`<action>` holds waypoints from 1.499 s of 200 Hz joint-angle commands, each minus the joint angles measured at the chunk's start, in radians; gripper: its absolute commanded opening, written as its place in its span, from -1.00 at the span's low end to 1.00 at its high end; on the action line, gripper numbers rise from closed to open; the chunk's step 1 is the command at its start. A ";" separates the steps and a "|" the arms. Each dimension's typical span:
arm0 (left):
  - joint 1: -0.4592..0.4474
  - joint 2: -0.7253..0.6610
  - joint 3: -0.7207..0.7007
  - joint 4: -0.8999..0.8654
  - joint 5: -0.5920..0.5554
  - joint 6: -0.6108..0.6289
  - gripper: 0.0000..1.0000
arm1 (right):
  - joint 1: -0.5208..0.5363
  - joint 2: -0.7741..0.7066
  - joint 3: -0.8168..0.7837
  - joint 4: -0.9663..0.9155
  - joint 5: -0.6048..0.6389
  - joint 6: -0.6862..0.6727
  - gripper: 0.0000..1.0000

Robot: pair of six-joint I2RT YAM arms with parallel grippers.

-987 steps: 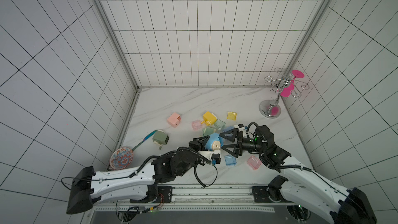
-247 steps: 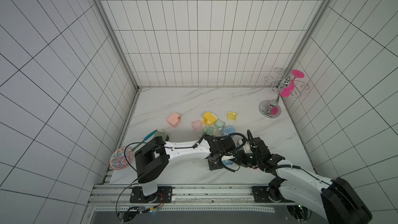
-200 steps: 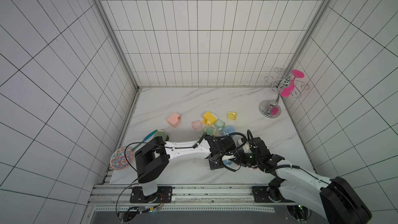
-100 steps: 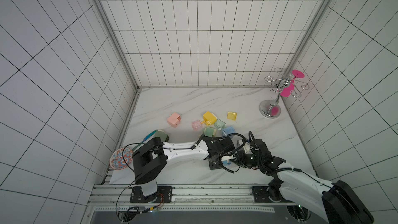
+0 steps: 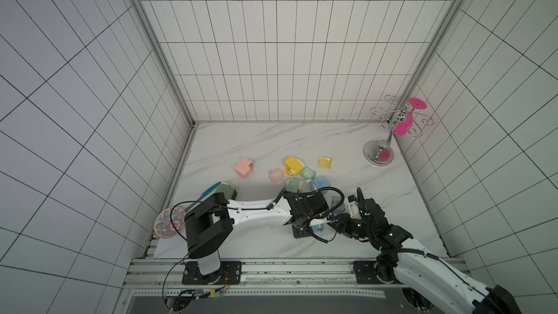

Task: Put the tray back into the pencil sharpener
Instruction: Close the container of the pencil sharpener.

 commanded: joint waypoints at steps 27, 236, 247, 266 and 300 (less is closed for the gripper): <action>0.007 0.022 -0.033 0.047 -0.009 -0.003 -0.24 | -0.008 -0.022 0.007 -0.119 0.088 -0.002 -0.50; 0.007 0.026 -0.057 0.104 0.039 0.003 -0.35 | 0.054 0.381 0.049 0.378 -0.093 0.017 -0.65; 0.007 0.026 -0.058 0.107 0.041 0.004 -0.36 | 0.071 0.402 0.052 0.402 -0.097 0.021 -0.65; 0.007 0.026 -0.062 0.115 0.044 0.004 -0.36 | 0.095 0.439 0.053 0.451 -0.103 0.037 -0.65; 0.007 0.028 -0.068 0.126 0.050 0.004 -0.36 | 0.118 0.488 0.038 0.536 -0.113 0.073 -0.66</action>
